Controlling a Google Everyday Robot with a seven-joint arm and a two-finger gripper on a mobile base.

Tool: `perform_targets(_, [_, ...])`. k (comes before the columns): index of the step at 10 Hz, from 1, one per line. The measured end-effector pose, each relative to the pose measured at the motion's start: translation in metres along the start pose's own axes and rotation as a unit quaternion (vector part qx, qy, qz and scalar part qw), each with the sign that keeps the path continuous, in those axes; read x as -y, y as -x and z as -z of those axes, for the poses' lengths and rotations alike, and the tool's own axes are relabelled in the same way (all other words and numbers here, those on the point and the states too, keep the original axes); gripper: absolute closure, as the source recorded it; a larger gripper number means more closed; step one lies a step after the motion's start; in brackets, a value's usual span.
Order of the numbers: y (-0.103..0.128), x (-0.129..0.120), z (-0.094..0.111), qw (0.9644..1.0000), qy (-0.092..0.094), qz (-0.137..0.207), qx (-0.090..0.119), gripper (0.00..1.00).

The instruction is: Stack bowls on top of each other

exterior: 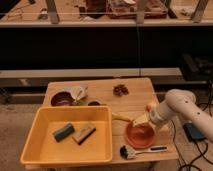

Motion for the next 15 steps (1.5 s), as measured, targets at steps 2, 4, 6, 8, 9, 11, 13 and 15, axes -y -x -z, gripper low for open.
perform_targets(2, [0.000,0.000,-0.004,1.0000,0.001,0.002,0.001,0.20])
perform_targets(4, [0.001,-0.001,-0.008,1.0000,0.001,0.002,0.003,0.20])
perform_targets(6, [0.002,-0.002,-0.012,1.0000,0.000,0.000,0.004,0.20])
perform_targets(8, [0.003,-0.003,-0.017,1.0000,-0.002,-0.001,0.007,0.20])
perform_targets(9, [0.003,-0.003,-0.019,1.0000,-0.003,-0.001,0.009,0.20])
perform_targets(11, [0.004,-0.003,-0.022,0.9999,-0.006,-0.001,0.013,0.20])
perform_targets(13, [0.003,-0.003,-0.026,0.9998,-0.009,-0.001,0.015,0.20])
perform_targets(15, [0.003,-0.004,-0.028,0.9998,-0.010,-0.002,0.017,0.21])
